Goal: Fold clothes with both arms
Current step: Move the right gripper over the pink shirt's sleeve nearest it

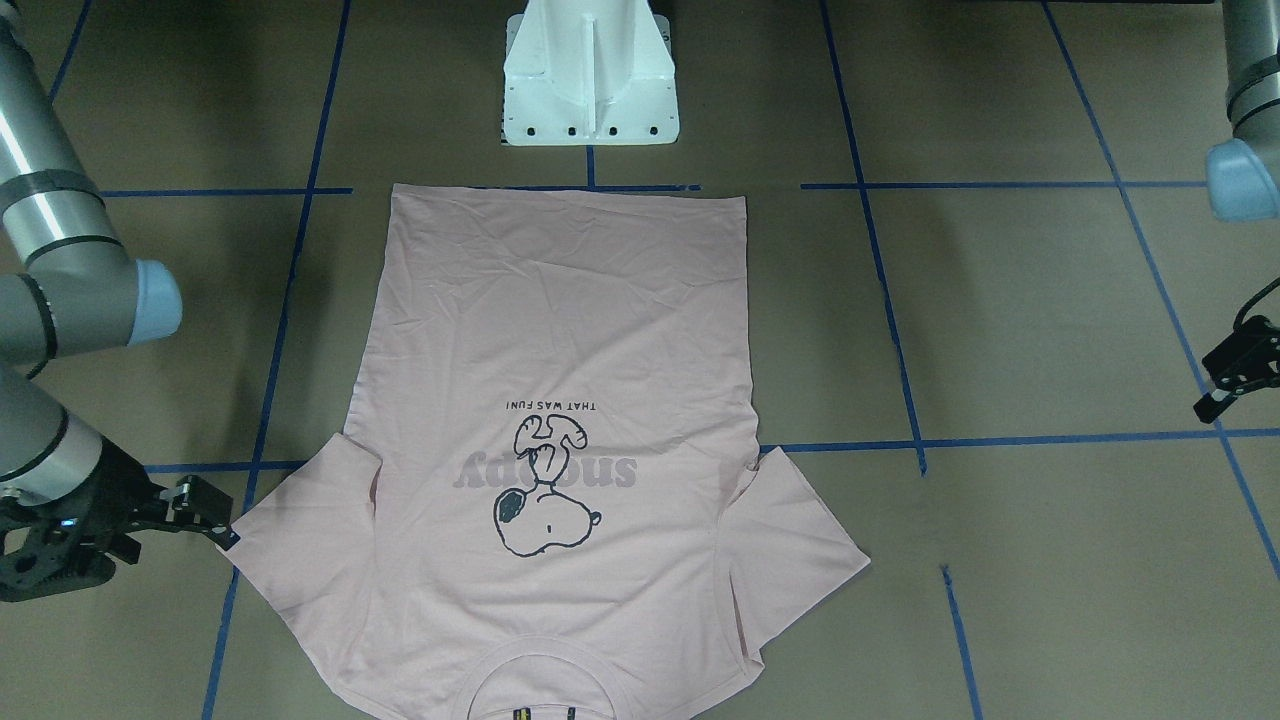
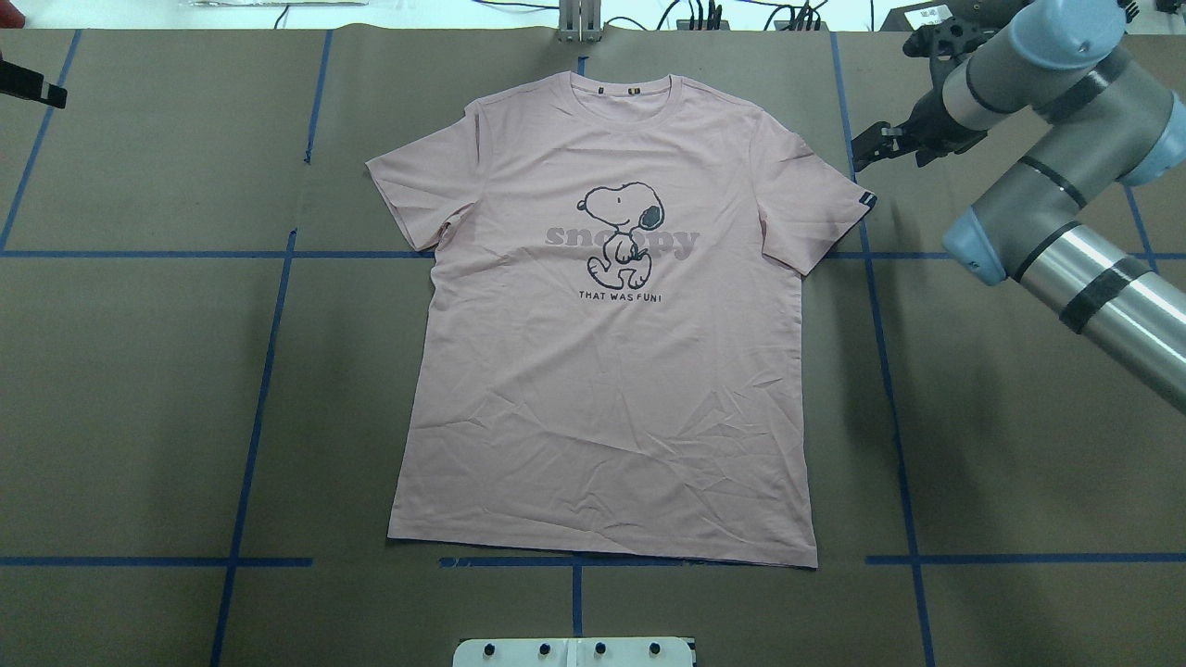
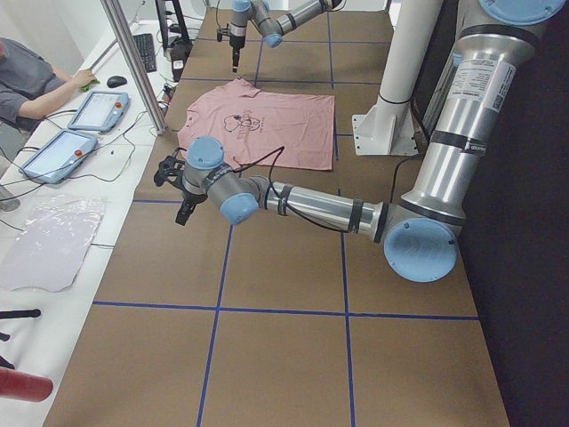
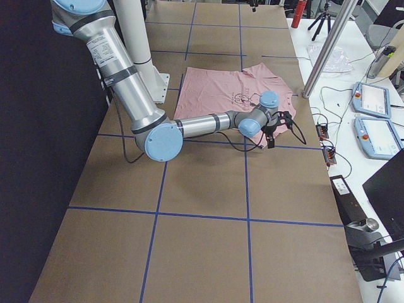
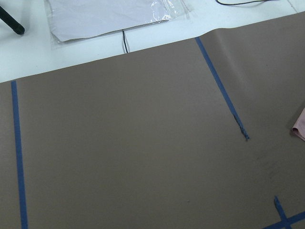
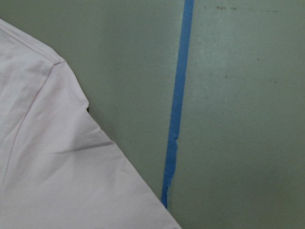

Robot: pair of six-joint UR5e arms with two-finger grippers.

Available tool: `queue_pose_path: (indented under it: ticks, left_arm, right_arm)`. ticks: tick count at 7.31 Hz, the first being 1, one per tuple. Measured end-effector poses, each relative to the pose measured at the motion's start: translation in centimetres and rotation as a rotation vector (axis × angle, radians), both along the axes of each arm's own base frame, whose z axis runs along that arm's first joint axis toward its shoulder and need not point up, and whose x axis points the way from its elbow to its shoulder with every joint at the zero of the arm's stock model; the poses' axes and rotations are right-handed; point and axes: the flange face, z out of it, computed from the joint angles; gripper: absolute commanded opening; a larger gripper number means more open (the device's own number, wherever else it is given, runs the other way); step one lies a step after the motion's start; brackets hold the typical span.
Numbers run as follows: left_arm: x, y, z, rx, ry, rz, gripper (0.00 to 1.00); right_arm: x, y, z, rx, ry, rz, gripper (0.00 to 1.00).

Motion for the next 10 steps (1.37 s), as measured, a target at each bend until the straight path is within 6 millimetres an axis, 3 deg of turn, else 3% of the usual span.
queue_pose_path:
  ticks: [1,3,4,5,7,8,10]
  left_arm:
    - [0.4,-0.4,-0.6,-0.015,0.012,-0.016,1.0]
    - [0.7,-0.6,-1.2,-0.015,0.02,-0.023,1.0]
    - [0.7,-0.6,-1.3,-0.012,0.021,-0.023,1.0]
    - [0.7,-0.5,-1.4,-0.01,0.021,-0.023,1.0]
    - [0.7,-0.5,-1.5,-0.009,0.022,-0.024,1.0]
    - [0.7,-0.5,-1.5,-0.008,0.022,-0.024,1.0]
    - [0.7,-0.5,-1.5,-0.009,0.023,-0.025,1.0]
  right_arm:
    - [-1.5,0.6,0.5,-0.011,0.009,0.009,1.0]
    - [-2.5,1.5,2.0,-0.032,0.026,0.009,0.98]
    - [-2.5,1.8,2.7,-0.041,0.033,0.008,0.85]
    - [-2.6,1.9,3.1,-0.047,0.038,0.007,0.55]
    - [-2.8,1.8,3.0,-0.049,0.038,0.006,0.17]
    - [-2.8,1.7,2.8,-0.046,0.035,0.005,0.05]
    - [-2.7,1.5,2.3,-0.038,0.03,0.002,0.0]
